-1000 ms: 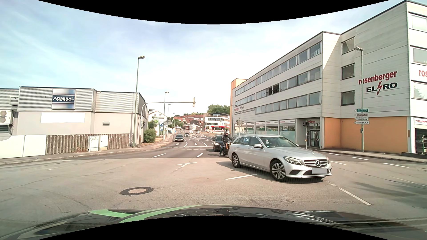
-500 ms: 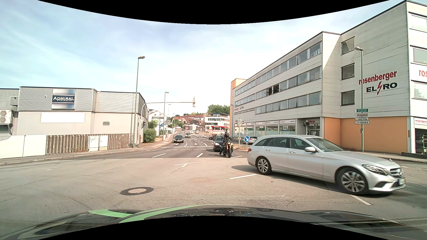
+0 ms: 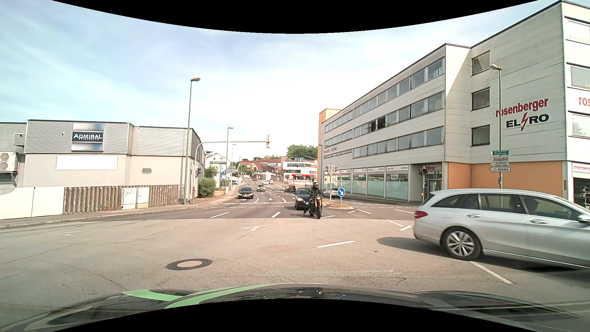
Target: Follow the waypoints while adhering to traffic rules and regulations
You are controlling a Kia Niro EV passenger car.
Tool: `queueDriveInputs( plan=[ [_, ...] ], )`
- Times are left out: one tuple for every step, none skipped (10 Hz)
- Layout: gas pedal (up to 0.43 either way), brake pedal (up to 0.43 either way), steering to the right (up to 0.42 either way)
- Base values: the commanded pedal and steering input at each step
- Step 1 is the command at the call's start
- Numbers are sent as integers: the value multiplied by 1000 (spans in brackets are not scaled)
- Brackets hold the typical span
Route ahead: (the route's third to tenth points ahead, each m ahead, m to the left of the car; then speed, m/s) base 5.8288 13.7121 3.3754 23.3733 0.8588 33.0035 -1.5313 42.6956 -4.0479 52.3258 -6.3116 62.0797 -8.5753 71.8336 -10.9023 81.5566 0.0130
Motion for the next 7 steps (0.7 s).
queueDriveInputs(
  plan=[
    [0,226,-157],
    [0,226,-158],
    [0,226,-157],
    [0,226,-157],
    [0,226,-157],
    [0,226,-157],
    [0,226,-157]
  ],
)
